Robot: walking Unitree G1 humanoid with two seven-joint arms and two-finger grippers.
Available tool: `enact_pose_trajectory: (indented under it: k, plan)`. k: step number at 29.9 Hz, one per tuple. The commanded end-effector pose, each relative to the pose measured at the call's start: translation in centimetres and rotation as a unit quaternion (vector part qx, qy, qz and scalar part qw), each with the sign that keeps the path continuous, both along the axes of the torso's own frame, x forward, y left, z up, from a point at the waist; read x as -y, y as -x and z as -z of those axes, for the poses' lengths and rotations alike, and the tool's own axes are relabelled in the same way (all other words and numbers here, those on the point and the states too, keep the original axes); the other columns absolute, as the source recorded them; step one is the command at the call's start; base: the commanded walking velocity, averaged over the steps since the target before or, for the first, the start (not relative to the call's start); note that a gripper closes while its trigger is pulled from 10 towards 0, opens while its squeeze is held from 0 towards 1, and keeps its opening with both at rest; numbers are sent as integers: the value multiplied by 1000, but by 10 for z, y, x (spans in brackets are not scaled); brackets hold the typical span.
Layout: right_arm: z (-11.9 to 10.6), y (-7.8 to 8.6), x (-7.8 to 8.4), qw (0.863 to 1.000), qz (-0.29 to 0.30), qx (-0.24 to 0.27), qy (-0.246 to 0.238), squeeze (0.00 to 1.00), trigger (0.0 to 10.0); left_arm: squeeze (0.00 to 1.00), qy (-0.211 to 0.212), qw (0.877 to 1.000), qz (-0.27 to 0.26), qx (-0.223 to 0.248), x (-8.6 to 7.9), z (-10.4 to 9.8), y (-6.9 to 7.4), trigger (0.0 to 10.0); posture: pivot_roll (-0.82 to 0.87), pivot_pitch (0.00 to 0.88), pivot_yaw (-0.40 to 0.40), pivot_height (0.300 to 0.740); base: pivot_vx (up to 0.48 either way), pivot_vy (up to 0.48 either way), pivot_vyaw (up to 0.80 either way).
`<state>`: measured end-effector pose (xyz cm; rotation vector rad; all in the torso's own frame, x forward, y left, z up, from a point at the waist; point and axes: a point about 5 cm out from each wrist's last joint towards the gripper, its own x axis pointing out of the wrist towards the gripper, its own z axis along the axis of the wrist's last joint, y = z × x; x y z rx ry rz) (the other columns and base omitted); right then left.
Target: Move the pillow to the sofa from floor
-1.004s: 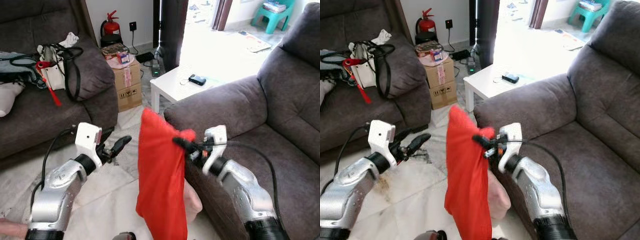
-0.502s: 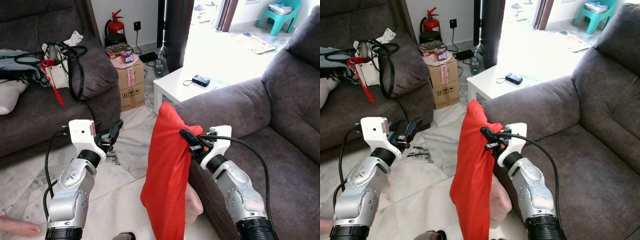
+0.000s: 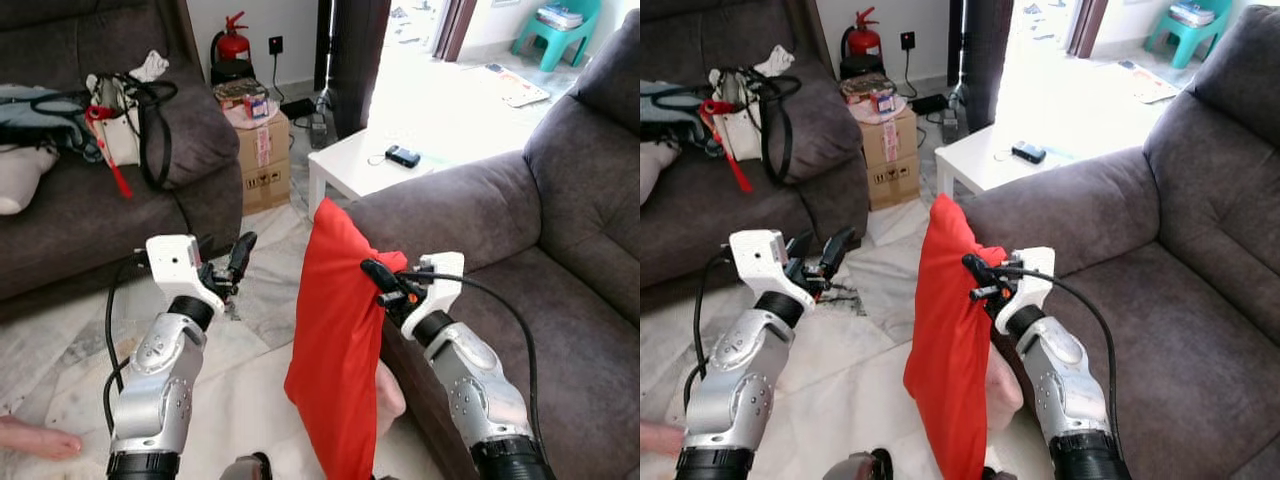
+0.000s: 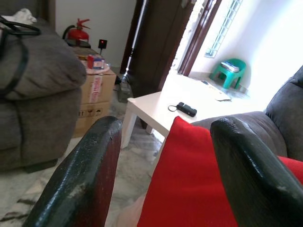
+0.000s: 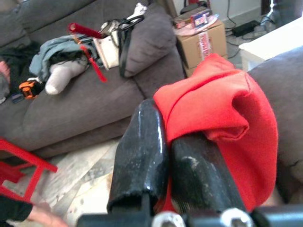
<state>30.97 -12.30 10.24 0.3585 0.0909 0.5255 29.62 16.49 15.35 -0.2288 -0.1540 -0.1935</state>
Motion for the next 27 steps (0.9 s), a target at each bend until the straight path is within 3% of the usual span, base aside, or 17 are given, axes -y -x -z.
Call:
enact_pose_trajectory:
  k: [1, 11, 19, 27]
  plan:
    - [-21, -5, 3, 998, 10, 56, -11, 0, 10000, 0, -4, 1000, -2, -1, 1, 2, 0, 10000, 44, 49, -44, 740, -349, 0, 0]
    - [-22, -7, 4, 998, 19, 59, -25, 0, 10000, 0, -7, 1000, -17, 3, 2, 4, -2, 10000, 39, 61, -57, 740, -94, 0, 0]
    - [-20, -5, 2, 998, 0, 64, -8, 0, 10000, 0, -8, 1000, -23, 3, 2, 5, -3, 10000, 36, 70, -62, 740, 0, 0, 0]
    - [-21, -3, -1, 997, -14, 71, -10, 0, 10000, 0, -9, 1000, -21, 6, 4, 4, -4, 10000, 31, 72, -60, 740, 0, 0, 764]
